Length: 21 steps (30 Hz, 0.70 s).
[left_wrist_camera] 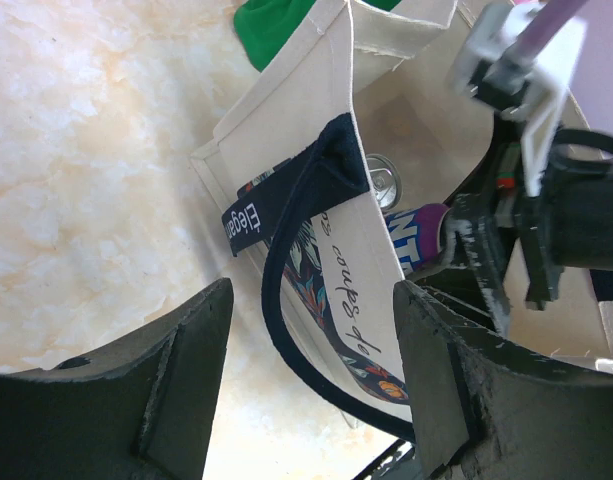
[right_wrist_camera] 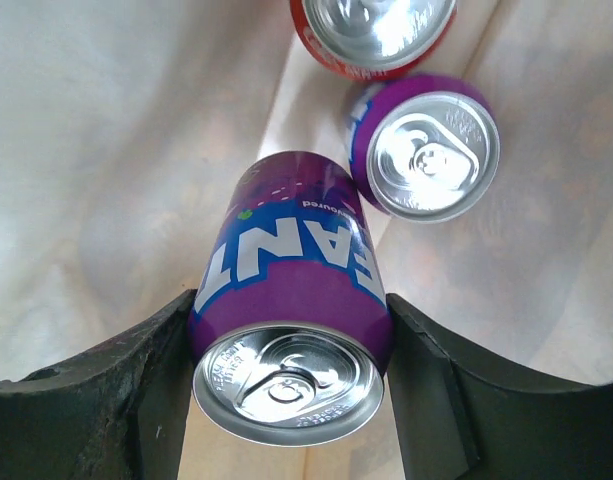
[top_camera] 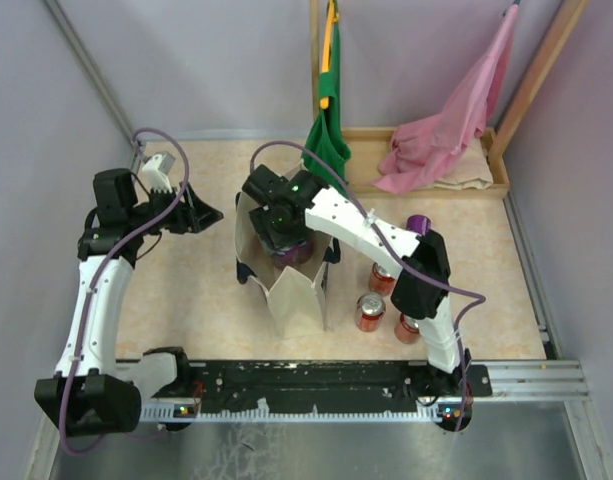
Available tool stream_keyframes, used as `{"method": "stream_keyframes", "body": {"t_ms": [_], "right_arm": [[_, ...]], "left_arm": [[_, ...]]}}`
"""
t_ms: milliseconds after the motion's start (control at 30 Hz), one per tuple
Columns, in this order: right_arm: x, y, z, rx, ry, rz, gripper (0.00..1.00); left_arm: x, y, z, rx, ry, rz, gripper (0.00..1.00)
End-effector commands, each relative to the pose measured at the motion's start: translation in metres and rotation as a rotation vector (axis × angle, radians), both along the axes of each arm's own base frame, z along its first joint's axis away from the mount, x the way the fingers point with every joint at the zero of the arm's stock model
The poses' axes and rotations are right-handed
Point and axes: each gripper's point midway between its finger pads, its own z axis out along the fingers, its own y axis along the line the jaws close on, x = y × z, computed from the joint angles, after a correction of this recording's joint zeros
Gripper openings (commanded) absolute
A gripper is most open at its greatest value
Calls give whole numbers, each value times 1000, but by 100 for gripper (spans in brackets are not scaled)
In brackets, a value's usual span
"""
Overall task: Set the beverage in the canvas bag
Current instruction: Place the drink in the canvas bag.
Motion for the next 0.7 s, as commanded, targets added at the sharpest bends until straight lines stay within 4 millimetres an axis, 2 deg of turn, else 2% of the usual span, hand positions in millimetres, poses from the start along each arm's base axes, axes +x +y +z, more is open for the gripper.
{"method": "stream_keyframes", "body": {"t_ms": [0,167,267,667], "right_arm": [[23,28,48,138,-111,31,0],[28,42,32,124,-83,57,0],[34,48,31,123,-82,60,0],[40,46,16,93,-85,88,0]], "left_arm": [[10,4,5,16,-42,2,71],[17,5,1,34,-43,-4,71],[22,5,-2,39,-36,-13,71],[34,2,-9,35,-33,-58,71]]}}
